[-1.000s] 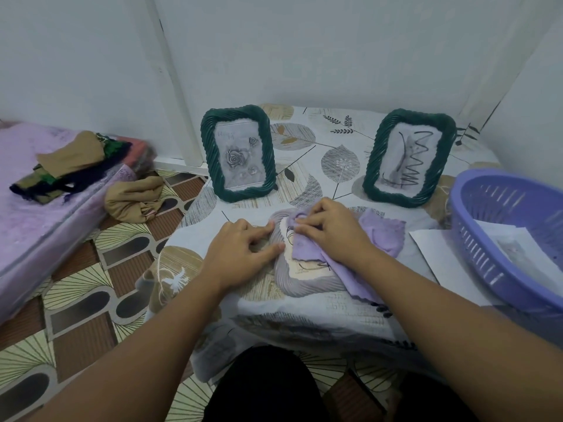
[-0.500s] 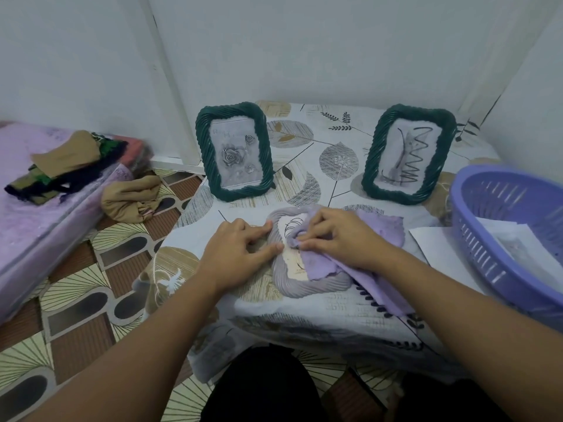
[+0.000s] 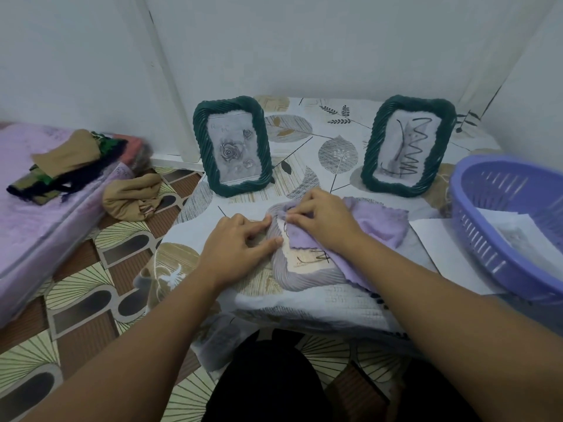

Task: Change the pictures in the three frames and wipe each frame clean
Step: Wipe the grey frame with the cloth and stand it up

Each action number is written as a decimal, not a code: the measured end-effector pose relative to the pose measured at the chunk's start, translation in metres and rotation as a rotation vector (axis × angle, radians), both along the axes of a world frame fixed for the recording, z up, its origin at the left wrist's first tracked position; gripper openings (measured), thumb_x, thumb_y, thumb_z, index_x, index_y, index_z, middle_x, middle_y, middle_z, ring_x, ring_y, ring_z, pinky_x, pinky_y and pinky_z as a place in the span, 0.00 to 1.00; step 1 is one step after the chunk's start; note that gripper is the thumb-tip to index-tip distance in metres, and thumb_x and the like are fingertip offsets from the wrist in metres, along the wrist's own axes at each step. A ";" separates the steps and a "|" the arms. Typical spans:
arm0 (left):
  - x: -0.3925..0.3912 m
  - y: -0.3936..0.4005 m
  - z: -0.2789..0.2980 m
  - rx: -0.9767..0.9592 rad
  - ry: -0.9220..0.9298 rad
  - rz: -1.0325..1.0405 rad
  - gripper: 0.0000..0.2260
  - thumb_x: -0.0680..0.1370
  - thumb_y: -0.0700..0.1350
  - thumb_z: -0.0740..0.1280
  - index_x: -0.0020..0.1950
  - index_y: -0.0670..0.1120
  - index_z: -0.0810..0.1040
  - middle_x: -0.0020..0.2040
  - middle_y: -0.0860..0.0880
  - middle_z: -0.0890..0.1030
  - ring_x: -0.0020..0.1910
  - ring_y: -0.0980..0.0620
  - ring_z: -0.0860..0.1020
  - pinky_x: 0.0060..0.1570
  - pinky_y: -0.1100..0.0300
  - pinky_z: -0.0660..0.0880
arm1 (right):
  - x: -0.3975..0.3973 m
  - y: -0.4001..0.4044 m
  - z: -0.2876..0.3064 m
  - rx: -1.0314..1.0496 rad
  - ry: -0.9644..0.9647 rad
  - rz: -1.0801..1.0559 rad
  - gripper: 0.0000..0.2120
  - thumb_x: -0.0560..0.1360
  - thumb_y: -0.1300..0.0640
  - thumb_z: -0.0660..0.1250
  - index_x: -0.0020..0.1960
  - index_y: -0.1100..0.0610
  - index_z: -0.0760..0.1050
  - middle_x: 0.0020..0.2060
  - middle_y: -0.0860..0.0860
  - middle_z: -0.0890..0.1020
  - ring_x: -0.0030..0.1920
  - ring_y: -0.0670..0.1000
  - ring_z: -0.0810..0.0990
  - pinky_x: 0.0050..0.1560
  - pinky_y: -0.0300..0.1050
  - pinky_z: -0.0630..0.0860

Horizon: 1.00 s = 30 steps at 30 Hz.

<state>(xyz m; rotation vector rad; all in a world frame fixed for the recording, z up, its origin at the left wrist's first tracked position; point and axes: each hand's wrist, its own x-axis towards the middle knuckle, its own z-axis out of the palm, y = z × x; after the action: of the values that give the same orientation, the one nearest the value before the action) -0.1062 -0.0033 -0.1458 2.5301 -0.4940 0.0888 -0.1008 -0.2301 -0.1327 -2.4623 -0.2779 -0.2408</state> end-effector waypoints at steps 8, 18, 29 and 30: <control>-0.001 -0.001 0.001 0.012 -0.002 0.001 0.27 0.75 0.71 0.64 0.71 0.62 0.76 0.45 0.55 0.73 0.49 0.54 0.69 0.47 0.54 0.69 | 0.006 -0.009 0.000 -0.009 0.001 -0.074 0.09 0.75 0.41 0.73 0.53 0.41 0.86 0.44 0.45 0.77 0.46 0.47 0.76 0.52 0.53 0.76; 0.000 -0.002 0.000 0.001 0.003 0.001 0.27 0.75 0.70 0.66 0.71 0.61 0.77 0.45 0.55 0.73 0.50 0.53 0.69 0.48 0.54 0.69 | -0.008 -0.015 -0.005 0.054 -0.008 -0.129 0.08 0.75 0.43 0.74 0.52 0.44 0.87 0.43 0.45 0.77 0.46 0.47 0.76 0.54 0.54 0.75; -0.003 -0.003 0.003 -0.013 0.019 0.012 0.27 0.75 0.70 0.66 0.71 0.62 0.77 0.45 0.54 0.73 0.51 0.52 0.70 0.49 0.55 0.69 | -0.026 -0.018 -0.007 0.031 -0.018 -0.069 0.10 0.75 0.41 0.73 0.52 0.43 0.87 0.43 0.45 0.77 0.46 0.48 0.76 0.54 0.57 0.75; -0.003 -0.003 0.004 -0.015 0.022 0.011 0.27 0.74 0.70 0.66 0.71 0.62 0.77 0.45 0.54 0.73 0.51 0.52 0.69 0.49 0.55 0.69 | -0.035 -0.016 -0.008 0.032 -0.006 0.018 0.10 0.75 0.42 0.73 0.52 0.43 0.87 0.44 0.46 0.77 0.47 0.48 0.77 0.53 0.55 0.75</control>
<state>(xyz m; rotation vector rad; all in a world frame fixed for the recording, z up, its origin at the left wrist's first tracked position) -0.1089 -0.0065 -0.1423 2.5166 -0.4690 0.0688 -0.1355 -0.2462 -0.1405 -2.4265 -0.2960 -0.2437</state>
